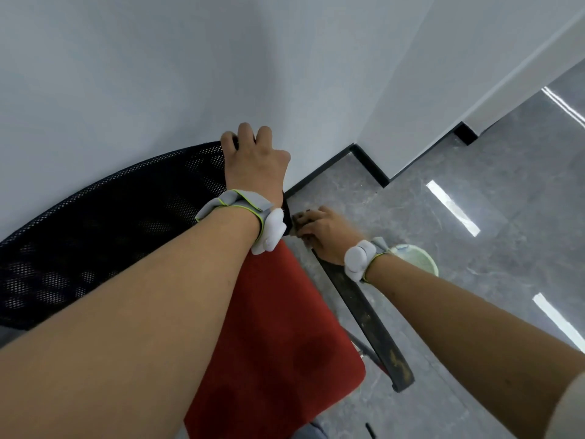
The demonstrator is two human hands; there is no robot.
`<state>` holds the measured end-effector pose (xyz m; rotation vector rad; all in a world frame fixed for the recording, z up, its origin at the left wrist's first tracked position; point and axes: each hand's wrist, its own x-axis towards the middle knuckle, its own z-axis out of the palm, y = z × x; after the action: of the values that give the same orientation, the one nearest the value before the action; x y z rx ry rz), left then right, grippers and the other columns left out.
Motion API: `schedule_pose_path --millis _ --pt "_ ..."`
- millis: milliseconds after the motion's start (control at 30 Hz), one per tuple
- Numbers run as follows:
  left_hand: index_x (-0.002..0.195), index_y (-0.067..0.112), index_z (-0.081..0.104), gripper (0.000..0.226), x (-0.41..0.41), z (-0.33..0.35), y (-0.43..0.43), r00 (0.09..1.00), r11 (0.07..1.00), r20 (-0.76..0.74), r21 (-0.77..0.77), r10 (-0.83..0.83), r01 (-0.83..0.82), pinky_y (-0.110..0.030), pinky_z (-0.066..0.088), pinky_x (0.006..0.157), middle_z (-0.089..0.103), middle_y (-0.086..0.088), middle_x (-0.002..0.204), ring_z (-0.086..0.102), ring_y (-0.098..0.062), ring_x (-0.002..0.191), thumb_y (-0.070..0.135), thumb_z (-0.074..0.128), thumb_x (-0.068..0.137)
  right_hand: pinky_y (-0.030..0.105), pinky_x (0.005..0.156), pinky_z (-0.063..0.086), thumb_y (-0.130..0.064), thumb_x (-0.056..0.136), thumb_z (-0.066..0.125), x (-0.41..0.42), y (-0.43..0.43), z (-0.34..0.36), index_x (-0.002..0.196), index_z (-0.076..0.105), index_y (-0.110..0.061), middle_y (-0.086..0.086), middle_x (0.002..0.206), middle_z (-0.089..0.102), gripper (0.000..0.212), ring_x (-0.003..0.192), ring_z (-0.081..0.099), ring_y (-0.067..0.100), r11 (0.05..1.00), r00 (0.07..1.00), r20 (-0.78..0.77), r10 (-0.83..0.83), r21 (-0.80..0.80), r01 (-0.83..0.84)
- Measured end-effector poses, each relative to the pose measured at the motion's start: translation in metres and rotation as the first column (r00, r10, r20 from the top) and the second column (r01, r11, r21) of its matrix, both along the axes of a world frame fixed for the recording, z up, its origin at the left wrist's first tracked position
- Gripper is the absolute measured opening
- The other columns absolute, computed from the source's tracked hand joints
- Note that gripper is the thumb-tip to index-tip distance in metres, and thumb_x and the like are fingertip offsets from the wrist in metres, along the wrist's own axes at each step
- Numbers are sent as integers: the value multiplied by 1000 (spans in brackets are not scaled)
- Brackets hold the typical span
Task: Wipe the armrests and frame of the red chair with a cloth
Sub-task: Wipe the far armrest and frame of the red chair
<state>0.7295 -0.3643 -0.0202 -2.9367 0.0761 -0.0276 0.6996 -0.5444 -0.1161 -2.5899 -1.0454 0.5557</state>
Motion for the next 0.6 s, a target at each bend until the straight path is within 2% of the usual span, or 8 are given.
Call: schedule_pose_path --millis 167,300,367,433,500,567,600 --pt "74 25 67 27 0 0 1 1000 1000 1 -7 -15 15 -47 24 89 50 -4 100 45 -33 99 25 85 53 35 74 52 -9 84 57 -27 -37 1 100 73 -21 -4 113 62 25 91 46 17 1000 1000 -6 -28 -3 28" --pt "74 25 68 25 1 1 -1 1000 1000 -6 0 12 -12 -49 31 92 50 -4 98 45 -34 99 24 85 56 34 70 51 -16 84 53 -37 -67 13 85 71 -23 -7 101 62 18 85 45 15 991 990 -70 120 -48 -123" --pt "72 25 68 26 2 0 -2 1000 1000 -1 6 27 -27 -49 31 91 50 -4 96 45 -33 98 23 86 54 34 67 52 -26 85 43 -24 -68 24 78 67 -21 -6 91 62 26 83 48 17 969 973 -75 217 -100 -224" --pt "70 24 67 27 1 -1 -1 999 999 5 9 38 -38 -49 32 91 50 -4 95 46 -34 97 23 86 51 34 67 52 -34 85 32 -5 -60 30 78 68 -20 -4 87 63 39 81 50 17 976 979 -42 197 -90 -200" --pt "70 24 67 27 0 -3 -1 999 999 10 5 37 -37 -49 33 92 50 -4 95 46 -34 97 22 86 51 36 70 53 -29 85 36 8 -47 25 83 70 -19 -3 93 63 36 84 50 17 995 996 2 93 -34 -93" --pt "70 23 67 27 0 -2 -1 999 999 16 10 42 -42 -49 33 92 51 -5 96 46 -34 98 21 87 51 38 76 55 -18 83 49 11 -32 18 94 71 -18 -1 108 63 24 94 54 20 1000 1000 -5 10 -18 -10" --pt "69 23 67 27 0 -3 -2 999 999 17 18 41 -41 -49 34 92 51 -5 97 46 -34 97 22 87 50 39 79 55 -13 82 55 7 -26 14 101 70 -19 0 115 61 24 101 55 21 1000 999 -34 -11 -14 11"
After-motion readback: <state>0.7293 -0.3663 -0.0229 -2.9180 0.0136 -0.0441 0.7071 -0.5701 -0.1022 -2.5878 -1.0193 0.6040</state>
